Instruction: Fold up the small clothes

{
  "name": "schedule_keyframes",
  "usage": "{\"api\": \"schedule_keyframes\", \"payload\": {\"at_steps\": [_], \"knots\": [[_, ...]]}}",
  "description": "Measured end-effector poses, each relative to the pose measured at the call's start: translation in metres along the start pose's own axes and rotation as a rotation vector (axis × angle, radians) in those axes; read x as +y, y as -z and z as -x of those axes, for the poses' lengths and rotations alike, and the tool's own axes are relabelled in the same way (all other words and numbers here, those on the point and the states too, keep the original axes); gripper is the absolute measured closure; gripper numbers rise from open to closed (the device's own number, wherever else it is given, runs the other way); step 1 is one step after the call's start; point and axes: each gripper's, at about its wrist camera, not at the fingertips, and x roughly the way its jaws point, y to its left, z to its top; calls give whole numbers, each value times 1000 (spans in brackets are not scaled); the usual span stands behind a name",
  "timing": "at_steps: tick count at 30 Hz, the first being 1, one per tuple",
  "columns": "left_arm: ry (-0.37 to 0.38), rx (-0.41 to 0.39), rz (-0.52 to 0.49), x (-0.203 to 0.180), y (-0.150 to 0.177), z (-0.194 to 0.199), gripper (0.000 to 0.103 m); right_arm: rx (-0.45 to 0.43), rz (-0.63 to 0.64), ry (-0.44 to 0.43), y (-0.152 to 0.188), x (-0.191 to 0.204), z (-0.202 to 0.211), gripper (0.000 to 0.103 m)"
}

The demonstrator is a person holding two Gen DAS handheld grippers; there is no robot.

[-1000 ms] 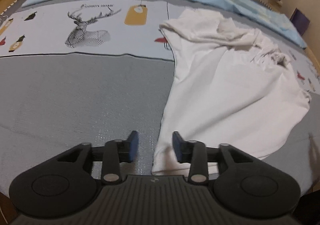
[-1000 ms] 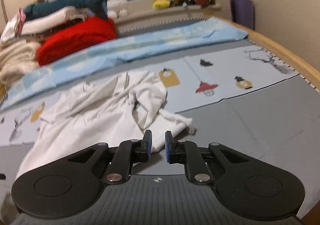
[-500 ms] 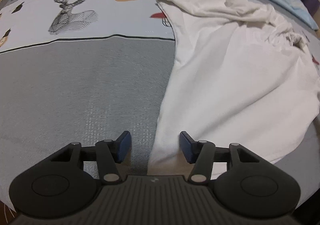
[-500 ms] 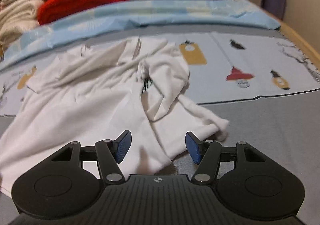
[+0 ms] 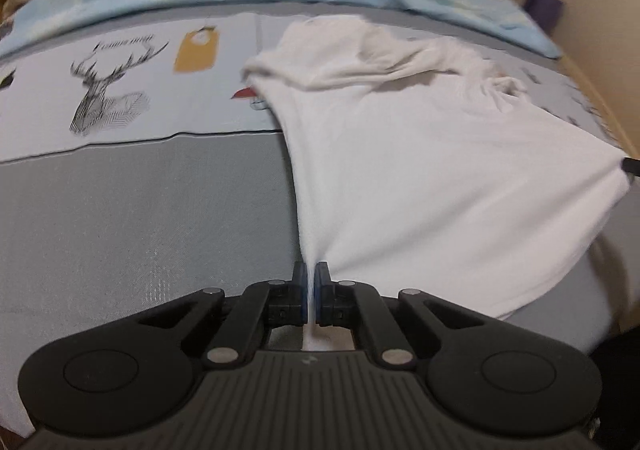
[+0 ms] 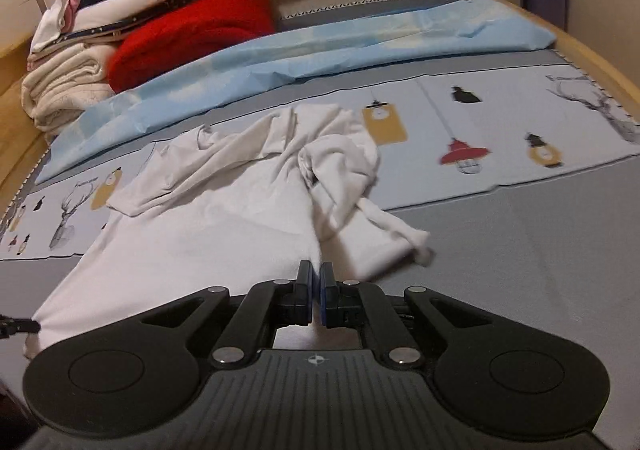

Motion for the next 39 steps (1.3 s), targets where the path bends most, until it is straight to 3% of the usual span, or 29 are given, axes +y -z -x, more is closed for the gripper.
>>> {"api": "schedule_keyframes", "payload": {"at_steps": [2,7,9,12,14,17,21,24,26,28,34,37,39], "knots": [[19,28,-33,-3,9,8,100,87,-8,8,11,-14,2,100],[-8,206,-155,-11,32,-5,100,429,105,35,56,-18,-29,100],[-26,268,-189,-14,38,-13,99,484,198,29,66,-6,-36,100],[-63,223,-194,-17,34,-9,94,383,180,71,52,-6,-26,97],[-46,170,-132,-13,25,0,88,275,48,81,34,-22,-16,93],[-47,116,-66,-11,13,5,88,129,-132,130,15,-49,-9,92],[-96,124,-48,-25,-2,-4,88,80,-267,143,7,-78,-25,92],[-85,101,-34,-35,-17,-10,88,44,-291,144,-2,-83,-41,89],[-65,88,-16,-40,-23,-13,85,30,-267,155,-10,-80,-61,68],[-59,92,-24,-48,-26,-18,82,44,-235,170,-15,-77,-80,56],[-65,98,-32,-52,-38,-29,82,144,-131,192,-23,-72,-143,57],[-75,91,-10,-46,-44,-31,82,135,-91,162,-28,-72,-151,90],[-77,81,-7,-44,-49,-31,82,108,-62,168,-38,-73,-146,91]]}}
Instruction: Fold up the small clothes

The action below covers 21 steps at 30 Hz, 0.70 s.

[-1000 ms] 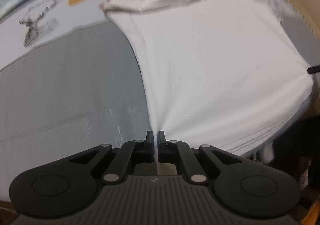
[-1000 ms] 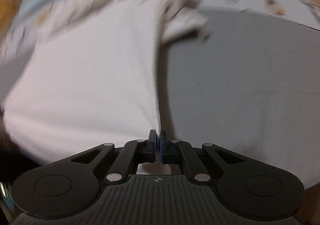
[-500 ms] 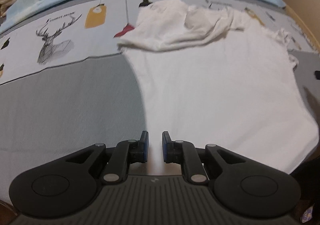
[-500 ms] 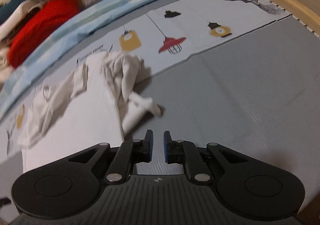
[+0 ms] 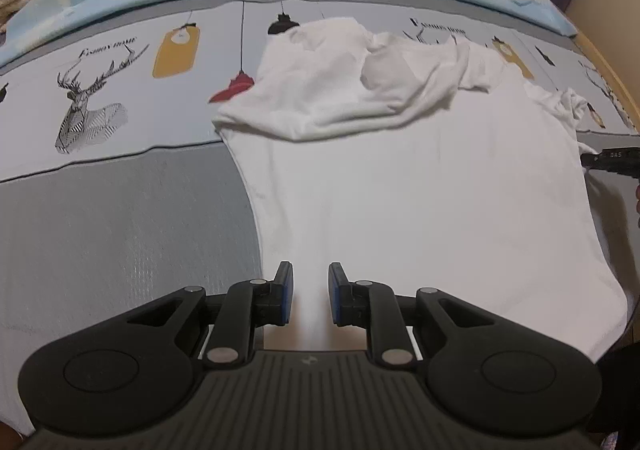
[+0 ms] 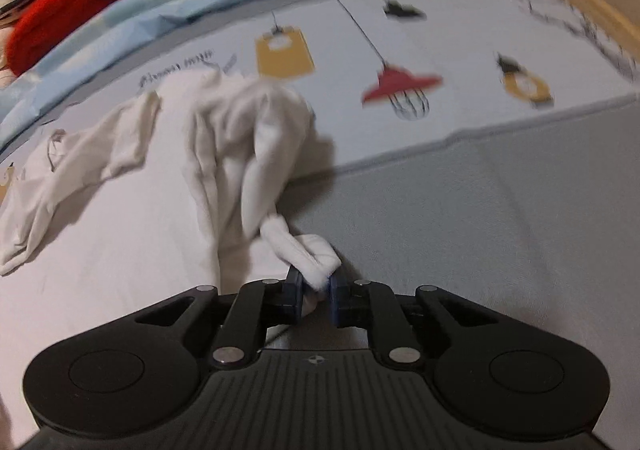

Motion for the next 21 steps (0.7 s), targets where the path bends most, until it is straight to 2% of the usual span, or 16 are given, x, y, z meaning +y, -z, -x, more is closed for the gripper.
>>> {"api": "schedule_keyframes", "payload": {"at_steps": [2,4,5,7,8,9,10,11,14,15,21], "knots": [[3,-22,-5,-1,-5,2,82,-41,-2,46,-15,-15,11,92],[7,-29,-2,0,-9,2,82,-137,-10,190,-34,-42,33,92],[2,-25,1,0,-11,0,82,-230,-28,294,-45,-61,51,92],[-6,-18,6,1,-12,-2,82,-419,-149,461,-54,-106,82,89],[-1,-18,5,1,-12,-2,82,-462,-222,526,-53,-130,89,82],[5,-18,2,1,-13,-2,82,-455,-311,593,-50,-156,91,74],[10,-17,-5,0,-13,-2,82,-424,-388,619,-43,-178,88,53],[13,-16,-12,-1,-13,-3,82,-388,-483,599,-30,-201,85,49],[11,-8,-14,-3,-14,-5,82,-300,-725,475,8,-242,73,51],[13,-8,-11,-3,-14,-6,82,-294,-767,430,15,-247,70,51],[30,-19,-14,-13,-20,-7,82,-386,-827,186,17,-240,57,50]]}}
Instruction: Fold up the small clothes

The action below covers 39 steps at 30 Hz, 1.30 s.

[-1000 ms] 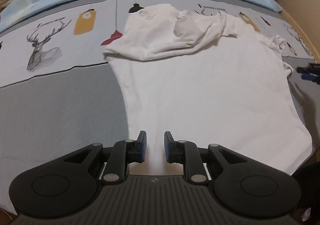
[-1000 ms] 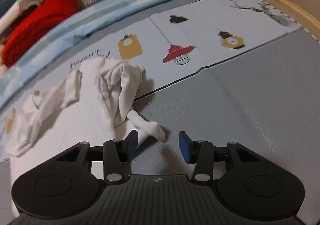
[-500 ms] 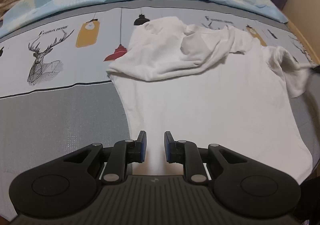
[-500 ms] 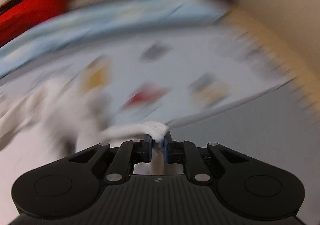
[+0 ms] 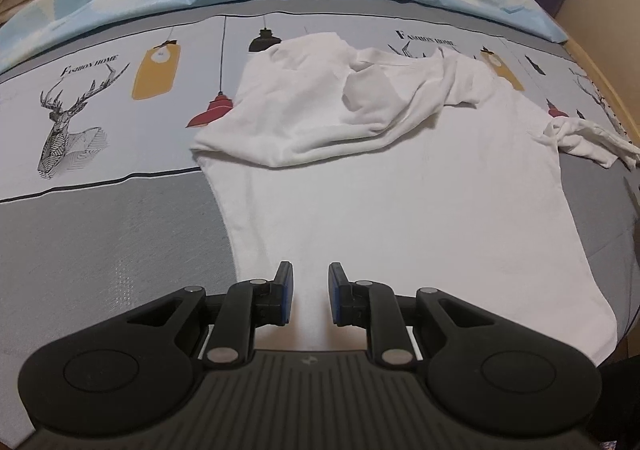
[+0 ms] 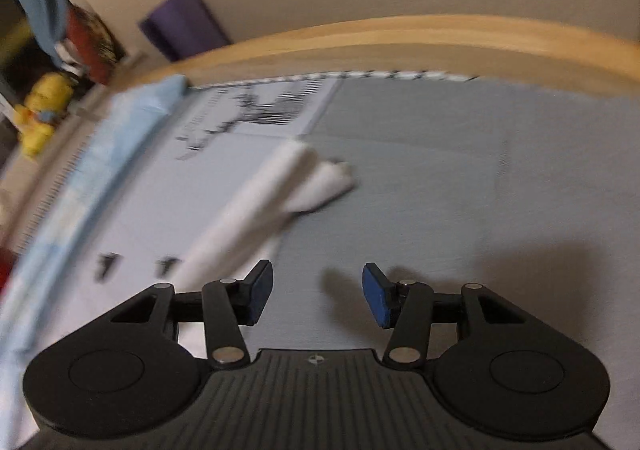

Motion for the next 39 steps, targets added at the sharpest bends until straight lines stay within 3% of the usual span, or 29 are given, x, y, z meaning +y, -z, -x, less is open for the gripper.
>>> {"api": "schedule_keyframes", "payload": {"at_steps": [4,7,9,10,11,12,15,20,21,23,24,26,27,29,31,33,35,37,39], "knots": [[1,11,-14,-8,0,-4,82,6,-80,-102,-10,14,-23,50],[-3,18,-25,-9,3,-6,82,3,-132,-108,-22,22,-45,50],[-17,29,-20,-6,5,-9,82,8,-185,-65,-27,21,-60,52],[-23,34,-16,-5,5,-10,82,7,-203,-57,-28,20,-67,69],[-30,37,-13,-3,5,-12,82,3,-217,-63,-31,21,-74,101],[-36,37,-10,-2,5,-12,82,-8,-221,-74,-33,23,-77,99],[-41,40,-5,0,4,-14,82,-92,-190,-120,-51,45,-69,100],[-33,38,-20,-4,1,-16,82,-363,-117,-355,-80,73,-8,100],[-32,36,-25,-4,0,-16,82,-389,-118,-350,-80,68,-6,100],[-30,28,-22,-1,-2,-17,82,-367,-164,-246,-75,48,-22,100],[-28,25,-16,0,-3,-16,82,-318,-179,-153,-72,38,-37,100],[-19,17,-13,2,-3,-15,82,-125,-207,120,-59,12,-79,100],[-15,14,-19,2,-2,-14,82,-60,-235,197,-51,-1,-91,100],[-18,16,-28,2,0,-14,82,-92,-264,191,-44,-11,-88,101],[-18,14,-26,4,1,-13,82,-146,-219,292,-53,8,-74,91],[-18,-2,-8,7,0,-11,82,-254,-185,262,-58,28,-48,90],[-20,-30,20,11,-5,-6,82,-300,-144,218,-58,54,-23,78],[-19,-82,38,13,-12,-1,82,-307,-95,136,-53,90,6,76],[-28,-127,32,11,-22,0,82,-259,-34,26,-35,121,37,76]]}}
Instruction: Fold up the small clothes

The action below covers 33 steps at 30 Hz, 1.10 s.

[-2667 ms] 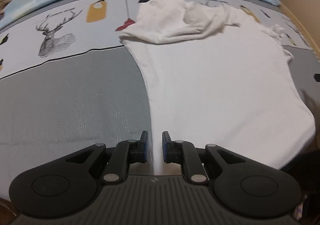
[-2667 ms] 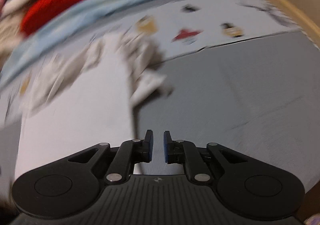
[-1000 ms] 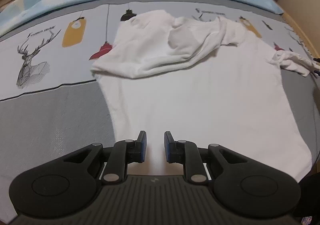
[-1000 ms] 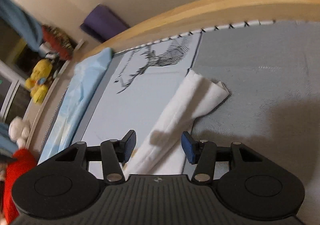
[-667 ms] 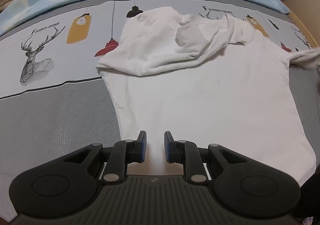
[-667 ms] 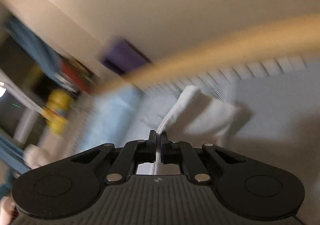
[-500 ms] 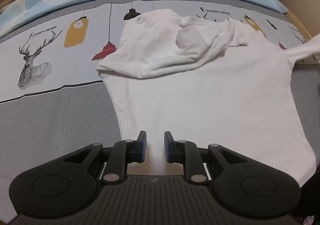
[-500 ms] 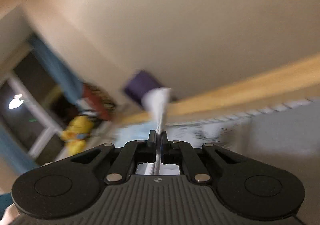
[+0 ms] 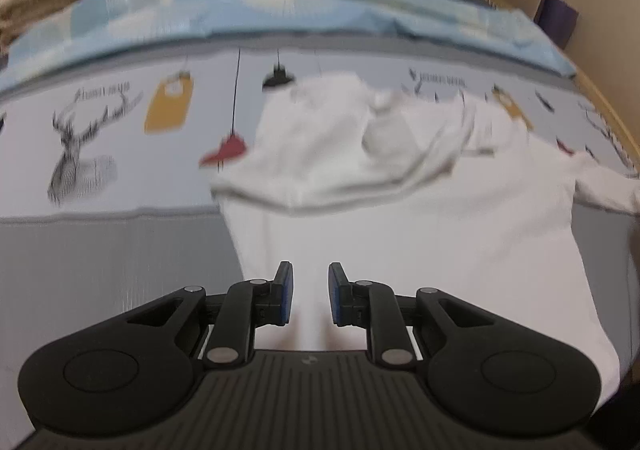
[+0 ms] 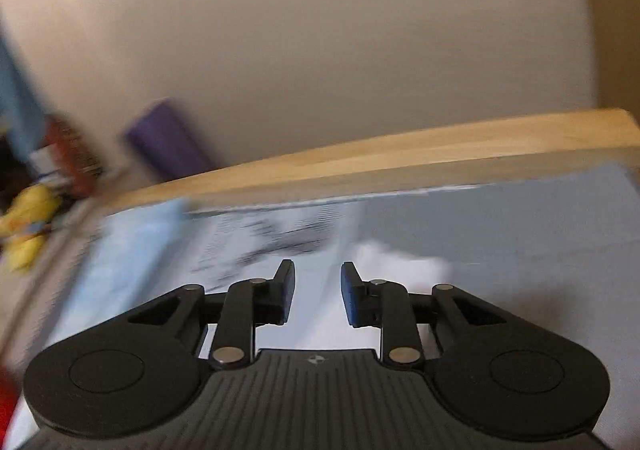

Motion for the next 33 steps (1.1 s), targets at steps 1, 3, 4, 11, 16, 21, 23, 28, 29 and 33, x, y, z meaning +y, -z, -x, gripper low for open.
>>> {"api": "schedule_keyframes", "payload": {"at_steps": [1,3,4,11,16,21,23,28,29,33], "knots": [[-4,-26,-12,-3,-5,-2,82,29,27,-66,4,17,18,76],[-3,-69,-36,-11,-16,-8,82,107,97,-196,19,52,59,72],[10,-90,-49,-16,-21,-12,82,149,133,-244,29,68,78,69],[83,-217,-160,-69,-34,-32,86,497,324,-463,135,114,133,62],[179,-272,-277,-140,-47,-60,87,601,440,-376,170,126,124,64],[193,-252,-332,-214,-68,-124,80,551,440,-321,153,114,112,64],[154,-225,-400,-243,-71,-155,68,543,428,-304,148,108,103,64],[67,-157,-489,-270,-79,-213,79,541,421,-269,143,96,84,64],[59,-148,-497,-270,-82,-218,99,547,414,-262,142,95,81,64],[54,-211,-457,-237,-103,-179,100,559,406,-271,145,101,77,64]]}}
